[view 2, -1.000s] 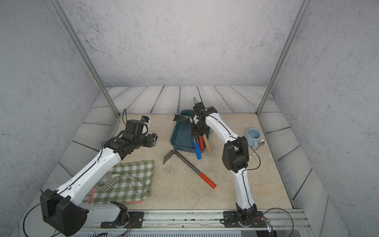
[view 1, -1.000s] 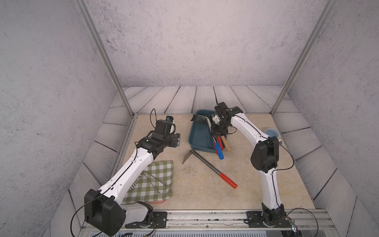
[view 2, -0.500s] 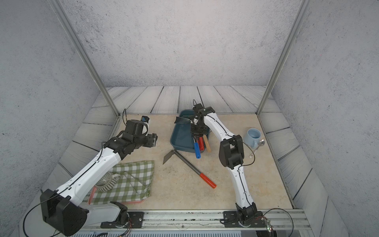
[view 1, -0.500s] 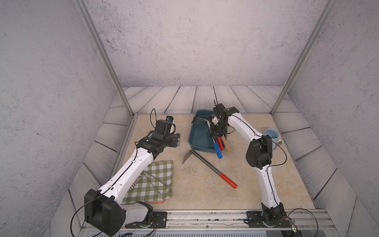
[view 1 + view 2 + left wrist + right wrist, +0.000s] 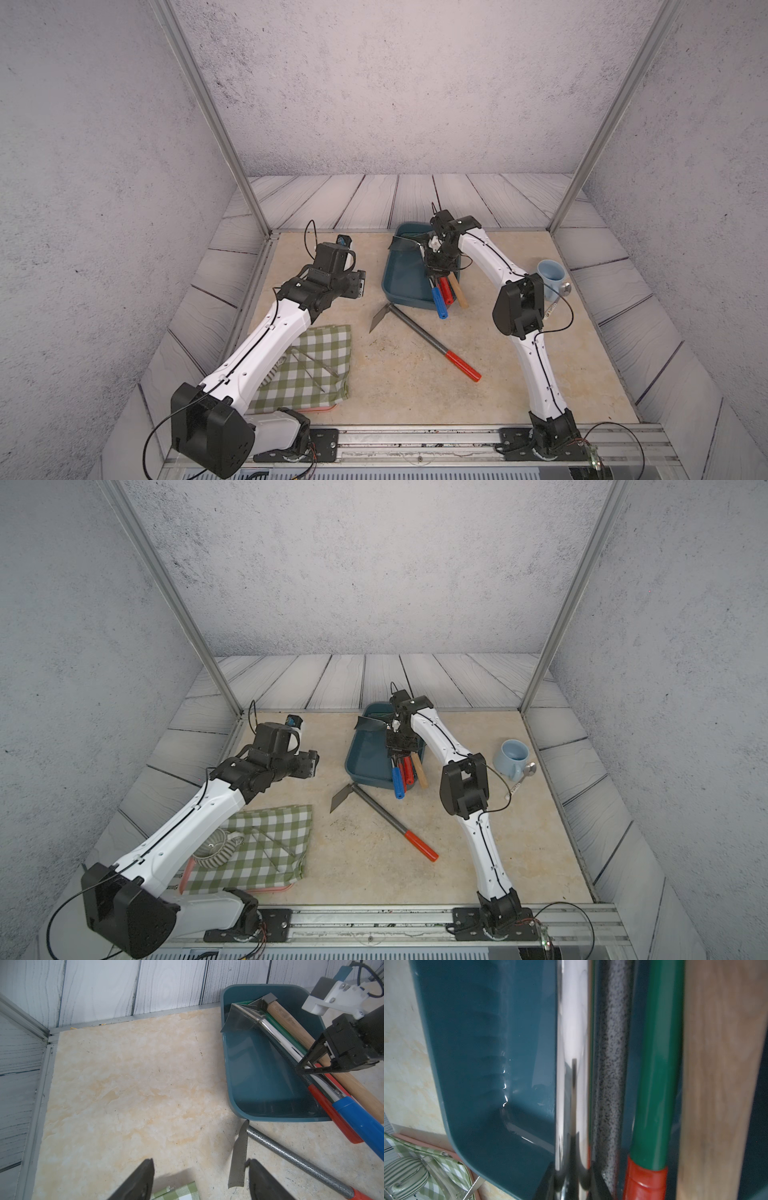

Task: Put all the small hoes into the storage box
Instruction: Place the hoe in the storage box.

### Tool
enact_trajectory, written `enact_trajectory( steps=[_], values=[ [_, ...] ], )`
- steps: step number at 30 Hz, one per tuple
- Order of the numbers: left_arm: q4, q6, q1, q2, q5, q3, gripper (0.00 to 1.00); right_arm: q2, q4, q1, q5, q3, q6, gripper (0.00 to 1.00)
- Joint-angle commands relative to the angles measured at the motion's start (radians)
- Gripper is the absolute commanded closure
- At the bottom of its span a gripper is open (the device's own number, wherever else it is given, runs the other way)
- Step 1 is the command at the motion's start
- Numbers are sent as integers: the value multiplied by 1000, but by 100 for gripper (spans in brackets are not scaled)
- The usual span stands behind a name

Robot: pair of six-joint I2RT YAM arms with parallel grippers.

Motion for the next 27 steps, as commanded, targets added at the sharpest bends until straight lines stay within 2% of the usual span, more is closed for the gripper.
enact_trajectory(
  steps=[1, 11, 18, 27],
  values=[
    [7, 7, 5, 2, -6, -11, 26, 17, -41, -12, 49, 52, -14, 100],
    [9, 9, 5, 2, -6, -12, 26, 6, -89, -13, 205, 102, -93, 100],
    [8, 10, 5, 1, -9, -11, 26, 32, -101, -12, 224, 137, -152, 100],
    [9, 10, 5, 7, -4, -13, 26, 45, -83, -7, 327, 126, -232, 100]
  ],
)
